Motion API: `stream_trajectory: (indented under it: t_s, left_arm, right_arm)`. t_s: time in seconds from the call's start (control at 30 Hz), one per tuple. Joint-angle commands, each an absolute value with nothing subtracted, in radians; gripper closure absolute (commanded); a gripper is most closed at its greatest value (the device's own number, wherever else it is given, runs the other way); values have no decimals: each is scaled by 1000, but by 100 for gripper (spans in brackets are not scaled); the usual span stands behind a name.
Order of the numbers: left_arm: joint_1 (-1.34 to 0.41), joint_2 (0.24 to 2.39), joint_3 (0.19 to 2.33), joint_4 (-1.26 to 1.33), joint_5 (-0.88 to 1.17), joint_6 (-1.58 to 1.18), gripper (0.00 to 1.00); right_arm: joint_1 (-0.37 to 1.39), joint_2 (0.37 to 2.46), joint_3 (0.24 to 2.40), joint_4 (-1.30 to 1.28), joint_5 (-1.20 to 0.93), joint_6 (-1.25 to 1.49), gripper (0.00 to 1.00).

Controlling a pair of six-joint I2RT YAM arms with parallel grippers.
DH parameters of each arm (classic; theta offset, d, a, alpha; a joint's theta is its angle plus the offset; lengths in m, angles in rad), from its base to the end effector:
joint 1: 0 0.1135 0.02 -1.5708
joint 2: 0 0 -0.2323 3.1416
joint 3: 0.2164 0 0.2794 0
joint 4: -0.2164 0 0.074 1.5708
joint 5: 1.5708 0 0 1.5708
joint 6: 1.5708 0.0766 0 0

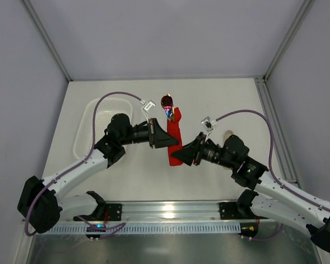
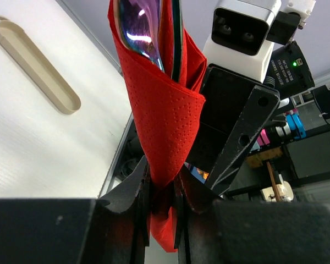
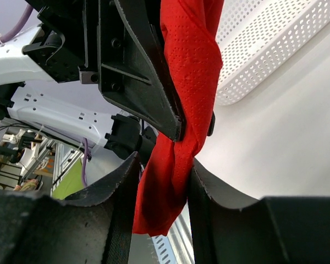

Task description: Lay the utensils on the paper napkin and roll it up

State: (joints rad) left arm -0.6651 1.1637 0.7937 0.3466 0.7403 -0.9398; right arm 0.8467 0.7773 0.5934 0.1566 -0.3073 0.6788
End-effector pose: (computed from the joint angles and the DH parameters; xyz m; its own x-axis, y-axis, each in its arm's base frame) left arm 0.2314 -0.2472 0.2810 -0.8072 -0.1245 -0.5770 0.5670 0.1089 -0.8165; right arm 0.1685 0.2256 0.2815 -0.5881 0.2383 -0.7728 -0.7003 0.3280 0.6341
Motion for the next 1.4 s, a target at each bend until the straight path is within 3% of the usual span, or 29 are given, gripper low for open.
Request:
stream_trajectory:
  t_s: [0.0,0.2,0.33,0.43,0.53,0.73,0.83,0.87,0.93,1.0,1.07,1.1,1.23,1.37]
  left_arm:
    - [-658,1169,811,425,764,-966,100]
    - [-658,1175,830,411,769,-973,100]
    - [-658,1173,833,408,773,-977,100]
    - [-657,1180,831,417,775,-992,100]
    - [-657,1184,833,420,778,-997,100]
    - [-657,1184,839,405,770,-988,100]
    - [-657,1186,841,400,770,-989,100]
    - [-657,1186,842,396,769,-988,100]
    - [-655,1187,845,391,764,-986,100]
    - [-652,1192,853,374,762,-986,100]
    - [-650,1201,865,362,765,-983,100]
    - [-649,1206,873,335,765,-977,100]
    - [-621,1216,940,170,787,-879,100]
    - [-505,1219,1009,-50,840,-761,100]
  right_arm:
    - [844,772,592,192,-353,646,59]
    - [845,802,580,213,-413,626,60]
    - [842,816,555,244,-455,621,71]
    - [842,831,551,276,-486,627,73]
    - [842,831,546,293,-494,635,60]
    - [842,838,531,324,-523,656,50]
    - [844,831,514,330,-512,658,60]
    - [842,831,508,336,-512,660,75]
    - [842,831,503,336,-517,655,86]
    - [842,830,502,330,-512,649,94]
    - [842,828,502,324,-508,647,94]
    - [842,825,502,322,-506,647,89]
    - [842,799,514,241,-463,649,47]
    - [844,717,508,170,-457,646,32]
